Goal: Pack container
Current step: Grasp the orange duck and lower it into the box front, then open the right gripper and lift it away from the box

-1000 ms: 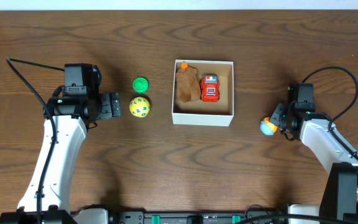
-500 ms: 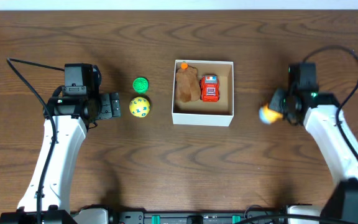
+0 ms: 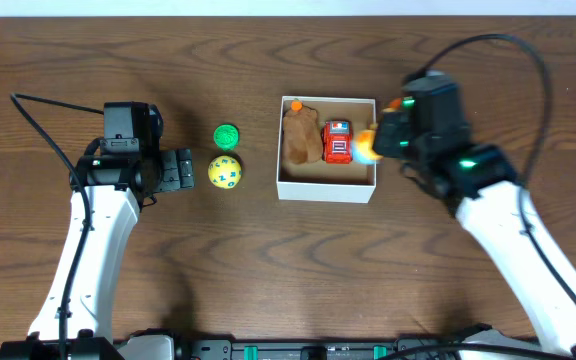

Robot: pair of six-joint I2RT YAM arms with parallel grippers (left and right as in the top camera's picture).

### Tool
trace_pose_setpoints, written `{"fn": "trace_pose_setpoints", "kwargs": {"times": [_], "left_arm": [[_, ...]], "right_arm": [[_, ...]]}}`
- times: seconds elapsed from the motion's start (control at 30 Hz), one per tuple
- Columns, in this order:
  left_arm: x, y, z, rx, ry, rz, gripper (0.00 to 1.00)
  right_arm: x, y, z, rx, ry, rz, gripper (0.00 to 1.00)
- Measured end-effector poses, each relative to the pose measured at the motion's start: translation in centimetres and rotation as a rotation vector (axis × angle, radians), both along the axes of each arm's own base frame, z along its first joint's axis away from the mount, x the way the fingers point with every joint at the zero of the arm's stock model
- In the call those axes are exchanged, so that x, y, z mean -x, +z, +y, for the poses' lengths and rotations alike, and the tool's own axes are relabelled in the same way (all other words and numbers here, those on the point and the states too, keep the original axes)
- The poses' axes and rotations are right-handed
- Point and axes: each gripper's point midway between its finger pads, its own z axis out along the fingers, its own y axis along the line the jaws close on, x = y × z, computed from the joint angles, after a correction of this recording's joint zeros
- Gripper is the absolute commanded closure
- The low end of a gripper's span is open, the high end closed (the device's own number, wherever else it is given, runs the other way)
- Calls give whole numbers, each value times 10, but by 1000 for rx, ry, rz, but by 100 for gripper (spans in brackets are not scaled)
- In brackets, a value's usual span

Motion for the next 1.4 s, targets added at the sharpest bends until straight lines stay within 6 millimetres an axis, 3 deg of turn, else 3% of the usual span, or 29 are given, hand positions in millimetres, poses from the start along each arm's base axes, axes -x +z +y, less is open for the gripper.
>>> {"fn": "trace_pose_setpoints", "kwargs": {"times": [0.2, 0.4, 0.43, 0.47, 0.6, 0.77, 0.9, 1.03, 1.2, 1.3, 1.4], "left_arm": [[0, 0, 0, 0, 0, 0, 2], [0, 0, 0, 0, 0, 0, 2], [0, 0, 0, 0, 0, 0, 2], [0, 0, 0, 0, 0, 0, 2], [0, 0, 0, 0, 0, 0, 2], [0, 0, 0, 0, 0, 0, 2], [0, 0, 0, 1, 0, 0, 2], [0, 0, 0, 0, 0, 0, 2], [0, 0, 0, 1, 0, 0, 2], [-2, 1, -5, 31, 0, -10, 2], [-4, 1, -19, 126, 8, -22, 2]], "right_arm": [[-8, -44, 48, -26, 52, 54, 99], [1, -88, 51, 9, 30, 179, 99], [2, -90, 50, 12, 25, 187, 92], [2, -93, 49, 16, 17, 195, 76], [3, -95, 45, 25, -2, 204, 51], [-2, -92, 47, 20, -1, 178, 45], [-9, -77, 46, 15, 12, 120, 43], [-13, -42, 20, 14, -34, 45, 40], [-9, -2, -50, 24, -186, -2, 33], [-1, 1, -102, 45, -309, 29, 25], [9, -9, -146, 69, -421, 97, 12]]}}
